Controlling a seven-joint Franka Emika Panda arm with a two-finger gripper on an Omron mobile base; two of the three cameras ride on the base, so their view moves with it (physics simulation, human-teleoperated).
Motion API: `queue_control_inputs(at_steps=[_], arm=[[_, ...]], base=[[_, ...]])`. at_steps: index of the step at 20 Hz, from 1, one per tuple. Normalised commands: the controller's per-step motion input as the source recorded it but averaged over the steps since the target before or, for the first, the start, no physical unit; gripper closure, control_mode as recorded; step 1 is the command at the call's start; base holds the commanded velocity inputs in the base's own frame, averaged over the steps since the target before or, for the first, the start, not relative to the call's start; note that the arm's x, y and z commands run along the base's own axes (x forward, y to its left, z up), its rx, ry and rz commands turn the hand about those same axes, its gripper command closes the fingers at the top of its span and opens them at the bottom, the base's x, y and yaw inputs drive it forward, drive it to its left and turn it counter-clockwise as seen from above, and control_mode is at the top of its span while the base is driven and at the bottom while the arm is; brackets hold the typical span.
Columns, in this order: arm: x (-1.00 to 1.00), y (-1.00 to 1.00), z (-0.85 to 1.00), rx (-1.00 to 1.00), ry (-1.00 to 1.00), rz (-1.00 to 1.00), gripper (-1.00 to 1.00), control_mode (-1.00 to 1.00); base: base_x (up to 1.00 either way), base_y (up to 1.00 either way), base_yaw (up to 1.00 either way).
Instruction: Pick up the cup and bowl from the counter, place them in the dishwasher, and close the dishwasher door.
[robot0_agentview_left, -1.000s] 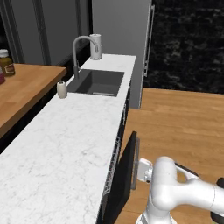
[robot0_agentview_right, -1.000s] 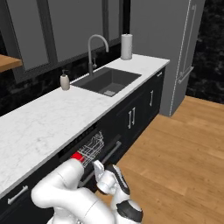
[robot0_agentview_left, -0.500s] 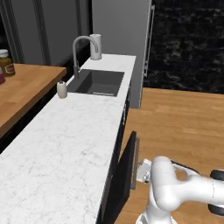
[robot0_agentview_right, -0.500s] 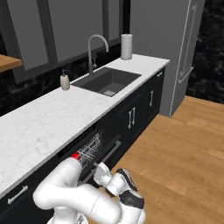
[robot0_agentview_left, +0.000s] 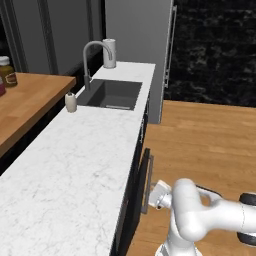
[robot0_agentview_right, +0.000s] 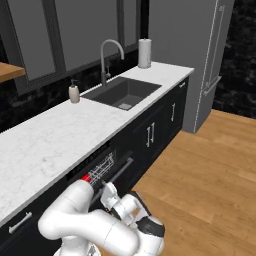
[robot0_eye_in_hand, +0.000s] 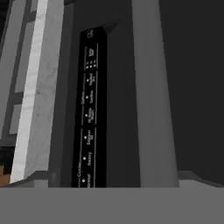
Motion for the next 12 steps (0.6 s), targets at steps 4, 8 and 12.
queue_control_inputs(at_steps=[4, 8, 12], arm=[[0.74, 0.41, -0.34, 0.43, -0.18, -0.13, -1.0, -1.0], [0.91, 0.33, -0.45, 0.41, -0.3, 0.01, -1.0, -1.0], [0.74, 0.25, -0.77, 0.47, -0.63, 0.3, -1.0, -1.0]], base=[[0.0, 0.0, 0.0], [0.0, 0.0, 0.0], [0.0, 0.0, 0.0]])
